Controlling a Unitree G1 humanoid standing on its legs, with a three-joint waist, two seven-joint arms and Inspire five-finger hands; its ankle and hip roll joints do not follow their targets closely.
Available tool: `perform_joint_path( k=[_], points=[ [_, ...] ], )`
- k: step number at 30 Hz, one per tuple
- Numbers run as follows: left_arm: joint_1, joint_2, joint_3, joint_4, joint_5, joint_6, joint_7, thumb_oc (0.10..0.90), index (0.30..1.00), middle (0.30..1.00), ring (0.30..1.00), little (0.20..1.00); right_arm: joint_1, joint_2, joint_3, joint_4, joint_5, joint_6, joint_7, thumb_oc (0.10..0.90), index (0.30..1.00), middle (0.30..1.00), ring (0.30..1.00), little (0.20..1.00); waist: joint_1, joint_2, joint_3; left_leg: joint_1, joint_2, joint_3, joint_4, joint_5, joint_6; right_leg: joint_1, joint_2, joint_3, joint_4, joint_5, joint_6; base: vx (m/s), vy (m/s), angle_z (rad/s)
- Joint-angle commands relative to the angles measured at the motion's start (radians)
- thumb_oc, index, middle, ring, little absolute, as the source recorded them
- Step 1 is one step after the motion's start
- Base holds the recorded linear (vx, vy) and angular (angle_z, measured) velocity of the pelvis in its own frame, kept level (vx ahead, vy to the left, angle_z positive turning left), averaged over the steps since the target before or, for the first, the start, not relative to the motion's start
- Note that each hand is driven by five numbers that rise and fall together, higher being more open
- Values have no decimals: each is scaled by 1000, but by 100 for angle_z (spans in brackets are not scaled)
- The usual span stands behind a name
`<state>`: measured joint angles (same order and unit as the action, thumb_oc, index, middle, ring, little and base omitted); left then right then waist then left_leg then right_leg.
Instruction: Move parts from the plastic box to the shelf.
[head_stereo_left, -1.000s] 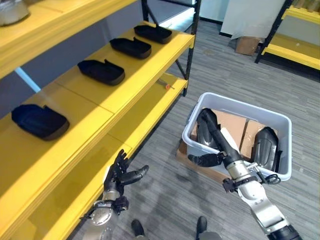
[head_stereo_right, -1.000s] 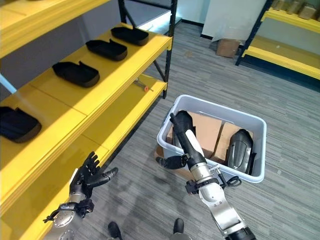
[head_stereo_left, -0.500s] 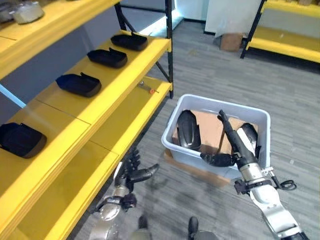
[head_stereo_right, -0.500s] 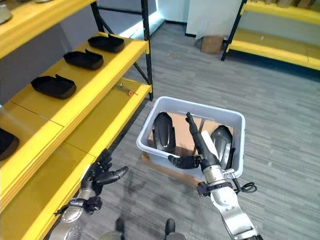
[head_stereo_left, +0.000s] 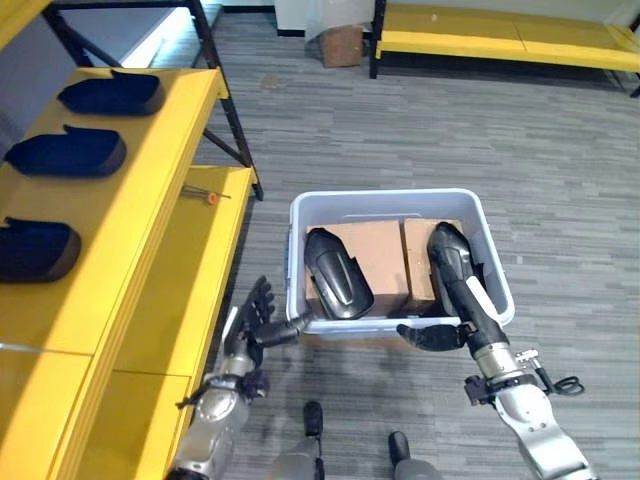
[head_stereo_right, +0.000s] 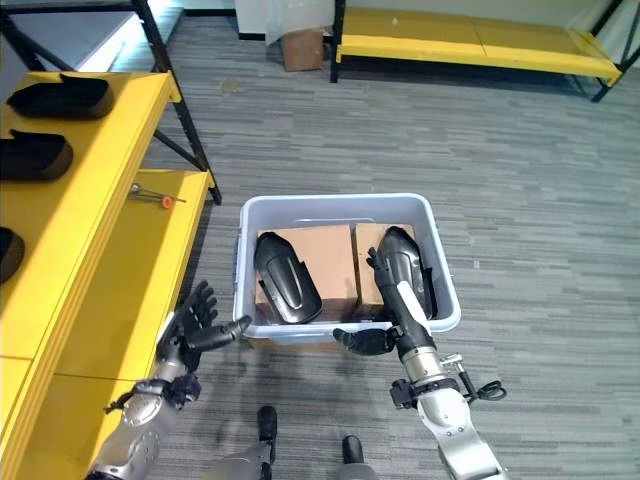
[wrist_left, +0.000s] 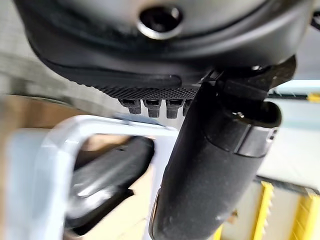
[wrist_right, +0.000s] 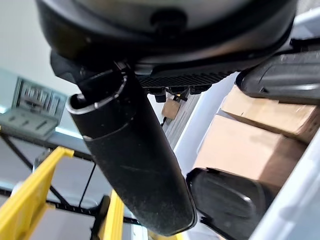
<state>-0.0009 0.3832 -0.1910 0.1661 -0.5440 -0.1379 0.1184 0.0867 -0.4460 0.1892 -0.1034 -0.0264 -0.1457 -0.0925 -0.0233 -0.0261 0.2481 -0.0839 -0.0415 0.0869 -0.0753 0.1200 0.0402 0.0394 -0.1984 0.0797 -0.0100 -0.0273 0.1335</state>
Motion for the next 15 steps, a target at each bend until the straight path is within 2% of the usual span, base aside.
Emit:
perform_joint_path(
  k=[1, 4, 5, 6, 8, 9, 11, 13, 15],
  points=[
    [5, 13, 23, -90, 5, -102, -14, 900, 1000, 1000, 1000, 1000, -118, -33, -19, -50, 22, -84, -17, 900, 1000, 1000, 1000, 1000, 9, -19, -127, -113, 85, -4, 111, -39, -47, 5, 32, 6, 48, -8, 19, 107, 106, -53],
    [-6, 23, 24, -92, 12, -101, -12, 900, 1000, 1000, 1000, 1000, -128, -28, -11, -43, 14, -80, -11, 900, 1000, 1000, 1000, 1000, 11, -22, -133, -104, 69, 19, 118, -68, -29, -19, 11, 11, 80, 11, 41, 131, 139, -35],
    [-20, 31, 17, -96, 27, -96, -11, 900, 1000, 1000, 1000, 1000, -121, -24, -11, -45, 13, -78, -5, 900, 1000, 1000, 1000, 1000, 0, -22, -125, -90, 58, 26, 124, -83, -19, -54, 14, 17, 160, 57, 56, 150, 157, -26],
    [-29, 34, 15, -96, 33, -95, -12, 900, 1000, 1000, 1000, 1000, -119, -23, -13, -49, 11, -80, -3, 900, 1000, 1000, 1000, 1000, -5, -19, -116, -84, 56, 26, 124, -89, -15, -82, 22, 14, 212, 71, 59, 118, 140, -30],
    [-40, 42, 9, -96, 43, -94, -10, 900, 1000, 1000, 1000, 1000, -121, -19, -8, -52, 9, -82, -2, 900, 1000, 1000, 1000, 1000, -13, -13, -100, -61, 56, 36, 111, -96, -7, -137, 16, -25, 289, 116, 63, 39, 90, -25],
    [-42, 48, 9, -103, 49, -93, -10, 900, 1000, 1000, 1000, 1000, -127, -16, -4, -52, 6, -80, -4, 900, 1000, 1000, 1000, 1000, -15, -10, -91, -48, 57, 45, 96, -98, -6, -161, -1, -50, 288, 139, 59, 40, 72, -12],
    [-43, 54, 17, -109, 45, -94, -14, 900, 1000, 1000, 1000, 1000, -137, -7, 2, -48, 10, -80, -9, 900, 1000, 1000, 1000, 1000, -16, -8, -81, -34, 63, 63, 83, -107, -14, -173, -44, -100, 203, 173, 52, 53, -4, -22],
    [-47, 64, 24, -112, 42, -99, -13, 900, 1000, 1000, 1000, 1000, -154, -7, 5, -50, 8, -81, -18, 900, 1000, 1000, 1000, 1000, -18, -7, -60, -39, 93, 75, 90, -118, -30, -223, -109, -118, 111, 234, 57, 36, -131, -39],
    [-54, 64, 30, -107, 41, -105, -8, 900, 1000, 1000, 1000, 1000, -152, -8, 2, -55, -1, -81, -22, 900, 1000, 1000, 1000, 1000, -26, -17, -41, -46, 113, 73, 126, -136, -47, -241, -149, -126, 44, 289, 69, 49, -177, -19]
  ],
)
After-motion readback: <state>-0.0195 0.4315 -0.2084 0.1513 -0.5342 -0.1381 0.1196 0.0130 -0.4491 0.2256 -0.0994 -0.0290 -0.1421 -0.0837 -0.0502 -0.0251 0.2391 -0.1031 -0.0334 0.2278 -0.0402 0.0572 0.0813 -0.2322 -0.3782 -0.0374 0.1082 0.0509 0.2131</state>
